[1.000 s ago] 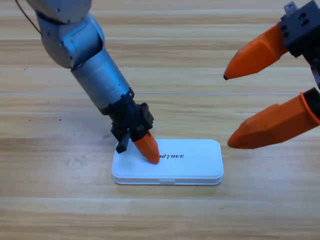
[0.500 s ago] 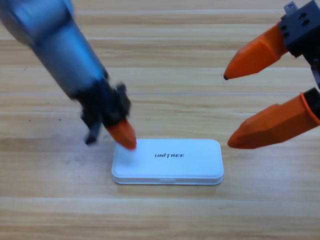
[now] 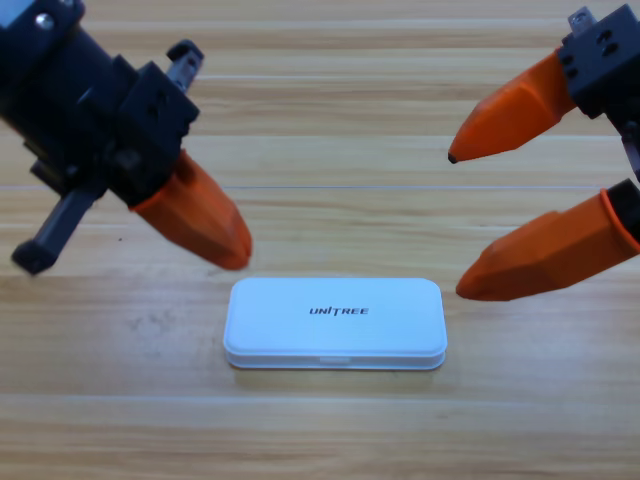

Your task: Clean up eraser and pencils

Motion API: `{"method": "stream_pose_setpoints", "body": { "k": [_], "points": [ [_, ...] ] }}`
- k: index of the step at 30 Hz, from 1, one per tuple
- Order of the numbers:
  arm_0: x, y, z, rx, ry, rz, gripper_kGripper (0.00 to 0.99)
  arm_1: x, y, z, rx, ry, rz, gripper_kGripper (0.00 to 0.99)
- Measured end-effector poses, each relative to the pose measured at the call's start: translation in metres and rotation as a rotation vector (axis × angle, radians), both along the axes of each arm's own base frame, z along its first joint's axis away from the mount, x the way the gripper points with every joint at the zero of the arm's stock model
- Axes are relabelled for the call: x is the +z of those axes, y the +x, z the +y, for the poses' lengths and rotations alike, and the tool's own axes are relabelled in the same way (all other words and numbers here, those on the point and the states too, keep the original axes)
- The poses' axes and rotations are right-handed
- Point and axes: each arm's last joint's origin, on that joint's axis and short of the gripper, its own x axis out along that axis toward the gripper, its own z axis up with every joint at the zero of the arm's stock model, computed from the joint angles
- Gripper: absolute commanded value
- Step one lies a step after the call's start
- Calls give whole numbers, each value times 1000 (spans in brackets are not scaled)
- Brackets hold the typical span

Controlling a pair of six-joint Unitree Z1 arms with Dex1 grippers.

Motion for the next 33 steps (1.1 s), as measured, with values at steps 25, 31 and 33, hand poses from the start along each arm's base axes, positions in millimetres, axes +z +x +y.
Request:
{"method": "stream_pose_setpoints", "body": {
  "k": [25, 31, 33],
  "points": [
    [-9, -6, -9, 0, -12, -30, 990, -1, 0, 0, -1, -4, 3, 990],
    [-9, -7, -9, -3, -20, -21, 990, -1, 0, 0, -1, -4, 3, 990],
    [-8, -7, -10, 19, -22, -5, 990, -1, 0, 0, -1, -4, 3, 990]
  ]
}}
